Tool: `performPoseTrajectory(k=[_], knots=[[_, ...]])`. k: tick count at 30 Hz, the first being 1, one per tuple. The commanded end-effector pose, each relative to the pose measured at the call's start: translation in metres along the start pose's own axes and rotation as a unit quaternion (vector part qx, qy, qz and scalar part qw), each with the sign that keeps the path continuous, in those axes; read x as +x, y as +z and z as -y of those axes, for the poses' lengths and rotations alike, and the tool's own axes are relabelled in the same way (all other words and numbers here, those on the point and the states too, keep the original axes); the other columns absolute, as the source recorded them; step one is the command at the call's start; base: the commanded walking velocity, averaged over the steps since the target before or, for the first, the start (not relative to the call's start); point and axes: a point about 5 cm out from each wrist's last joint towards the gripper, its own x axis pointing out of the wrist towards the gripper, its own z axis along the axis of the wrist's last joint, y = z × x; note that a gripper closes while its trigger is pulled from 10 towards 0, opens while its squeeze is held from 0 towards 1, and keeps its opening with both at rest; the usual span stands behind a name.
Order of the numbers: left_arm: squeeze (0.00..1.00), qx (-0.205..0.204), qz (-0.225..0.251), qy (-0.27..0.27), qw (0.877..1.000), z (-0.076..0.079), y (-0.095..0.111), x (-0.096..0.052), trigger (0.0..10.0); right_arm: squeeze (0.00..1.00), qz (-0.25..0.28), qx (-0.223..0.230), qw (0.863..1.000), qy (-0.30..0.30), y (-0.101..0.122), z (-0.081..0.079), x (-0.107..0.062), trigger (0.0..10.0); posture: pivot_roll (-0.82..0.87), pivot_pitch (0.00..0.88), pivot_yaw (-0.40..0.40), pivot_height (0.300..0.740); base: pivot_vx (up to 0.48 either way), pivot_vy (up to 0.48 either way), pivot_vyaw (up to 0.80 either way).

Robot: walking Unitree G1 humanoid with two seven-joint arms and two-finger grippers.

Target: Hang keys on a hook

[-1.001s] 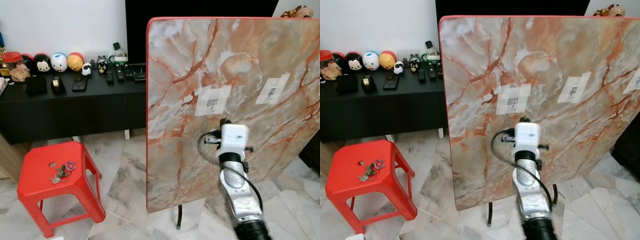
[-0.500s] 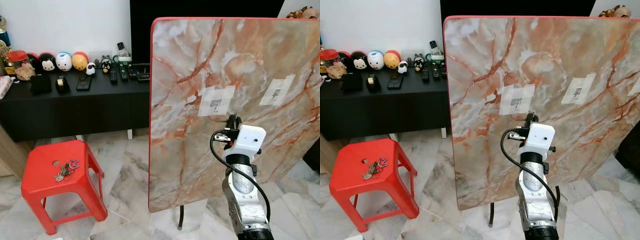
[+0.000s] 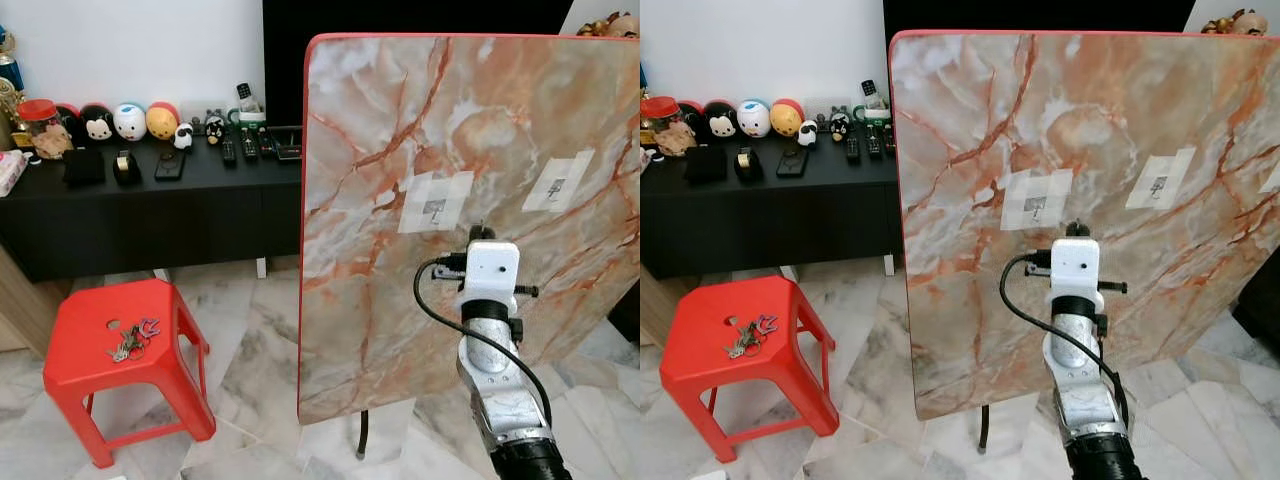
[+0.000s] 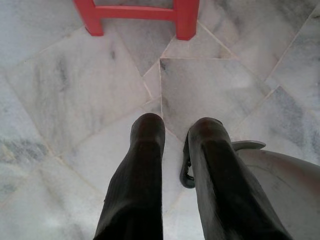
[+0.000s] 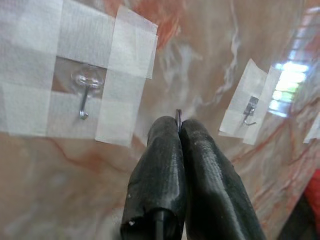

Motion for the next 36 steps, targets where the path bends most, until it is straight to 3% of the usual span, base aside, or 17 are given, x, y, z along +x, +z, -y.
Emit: performPoseTrajectory(k=[1,16,36], knots=[[0.0,0.002,-0.015,-0.003,1.0,0.006,-0.009,-0.002,10.0,0.0,-0.004,-0.021,1.0,-0.005,0.0,0.0,0.001,10.0,0.06,0.0,-0.098,0.74,0.0,0.0,0.0],[0.0,0.0,-0.015,-0.004,1.0,0.007,-0.01,-0.002,10.0,0.0,0.016,-0.101,0.995,0.016,-0.003,-0.015,0.005,10.0,0.06,0.0,-0.101,0.74,0.0,0.0,0.0],[0.0,-0.004,-0.014,0.003,1.0,0.001,-0.008,-0.002,10.0,0.0,0.03,-0.129,0.991,0.025,0.003,-0.024,0.018,10.0,0.07,0.0,-0.106,0.74,0.0,0.0,0.0]])
